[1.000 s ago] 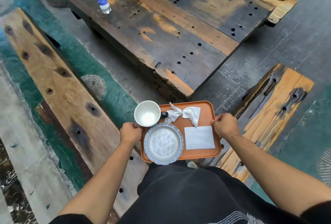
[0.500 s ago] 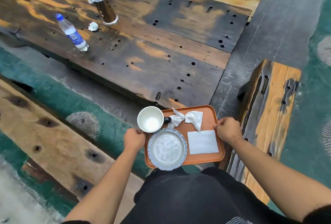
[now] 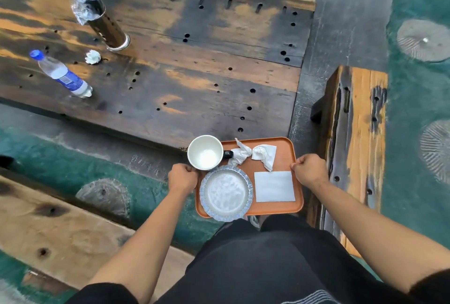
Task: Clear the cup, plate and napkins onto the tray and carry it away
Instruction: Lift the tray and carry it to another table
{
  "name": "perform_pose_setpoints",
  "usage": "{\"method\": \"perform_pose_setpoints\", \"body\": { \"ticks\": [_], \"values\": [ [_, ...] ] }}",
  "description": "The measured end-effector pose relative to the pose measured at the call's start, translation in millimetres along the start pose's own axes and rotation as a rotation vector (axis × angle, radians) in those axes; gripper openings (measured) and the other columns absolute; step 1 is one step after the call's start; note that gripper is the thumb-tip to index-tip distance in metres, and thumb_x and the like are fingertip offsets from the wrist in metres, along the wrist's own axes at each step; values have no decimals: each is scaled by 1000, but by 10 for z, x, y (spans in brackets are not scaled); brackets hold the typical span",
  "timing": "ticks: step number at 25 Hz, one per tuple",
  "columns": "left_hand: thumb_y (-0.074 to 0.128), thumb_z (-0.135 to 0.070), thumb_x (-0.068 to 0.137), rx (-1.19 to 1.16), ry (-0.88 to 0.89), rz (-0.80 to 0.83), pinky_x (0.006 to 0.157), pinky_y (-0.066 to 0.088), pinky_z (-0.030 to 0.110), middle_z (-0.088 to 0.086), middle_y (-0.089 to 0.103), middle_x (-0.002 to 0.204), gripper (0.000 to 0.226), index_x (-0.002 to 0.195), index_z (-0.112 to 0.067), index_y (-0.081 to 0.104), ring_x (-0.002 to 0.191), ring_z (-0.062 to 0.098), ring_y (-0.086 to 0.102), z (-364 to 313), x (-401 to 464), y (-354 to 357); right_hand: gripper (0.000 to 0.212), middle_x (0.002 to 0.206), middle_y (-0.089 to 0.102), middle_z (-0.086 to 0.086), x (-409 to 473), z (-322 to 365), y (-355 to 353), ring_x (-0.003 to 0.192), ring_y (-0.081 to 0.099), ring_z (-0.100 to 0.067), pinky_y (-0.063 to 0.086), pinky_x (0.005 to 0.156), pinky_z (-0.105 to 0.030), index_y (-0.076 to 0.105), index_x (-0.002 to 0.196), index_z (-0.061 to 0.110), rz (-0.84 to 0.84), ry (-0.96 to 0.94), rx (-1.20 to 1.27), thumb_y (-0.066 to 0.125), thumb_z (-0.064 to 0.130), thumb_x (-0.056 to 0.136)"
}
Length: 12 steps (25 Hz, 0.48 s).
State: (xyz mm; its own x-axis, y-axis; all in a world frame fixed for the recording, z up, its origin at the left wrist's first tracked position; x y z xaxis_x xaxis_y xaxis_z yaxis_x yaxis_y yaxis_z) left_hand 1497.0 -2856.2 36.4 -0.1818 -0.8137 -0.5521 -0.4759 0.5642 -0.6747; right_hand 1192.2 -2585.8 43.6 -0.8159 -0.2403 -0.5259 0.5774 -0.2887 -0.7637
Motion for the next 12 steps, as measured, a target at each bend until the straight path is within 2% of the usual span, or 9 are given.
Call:
{"method": "perform_pose_setpoints", "body": {
  "ticks": [4, 9, 12],
  "values": [
    [68, -7, 81, 20, 23, -7, 57, 36, 35, 9, 48, 54, 39, 51, -15, 44, 57, 21, 40, -230, 219, 2, 20, 77, 71, 0, 231, 106, 5, 73, 69, -21, 63, 75, -43, 70, 73, 18, 14, 23, 32, 75, 32, 87],
    [67, -6, 83, 72, -8, -45, 63, 48, 38, 15, 62, 61, 31, 56, -10, 52, 61, 26, 52, -582, 451, -43, 23, 75, 70, -1, 558, 366, -90, 75, 69, -23, 63, 78, -43, 69, 68, 18, 29, 17, 89, 74, 27, 88],
    [68, -6, 82, 96, -9, -30, 58, 41, 34, 12, 55, 60, 29, 58, -11, 53, 60, 24, 44, -764, 626, -13, 24, 74, 70, -3, 734, 491, -166, 78, 69, -26, 61, 78, -40, 69, 67, 16, 44, 20, 105, 73, 24, 88]
  ]
}}
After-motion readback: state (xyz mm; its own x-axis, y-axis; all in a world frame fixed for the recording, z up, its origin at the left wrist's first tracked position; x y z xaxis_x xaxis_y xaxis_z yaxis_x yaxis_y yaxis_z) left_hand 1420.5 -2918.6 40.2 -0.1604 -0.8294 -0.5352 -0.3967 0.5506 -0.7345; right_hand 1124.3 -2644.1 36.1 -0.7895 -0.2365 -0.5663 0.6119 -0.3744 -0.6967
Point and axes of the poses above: each hand's wrist, its own x-axis towards the middle knuckle, its own y-axis out of the palm, z = x × y, the point moved 6 cm from there along x, towards the middle knuckle
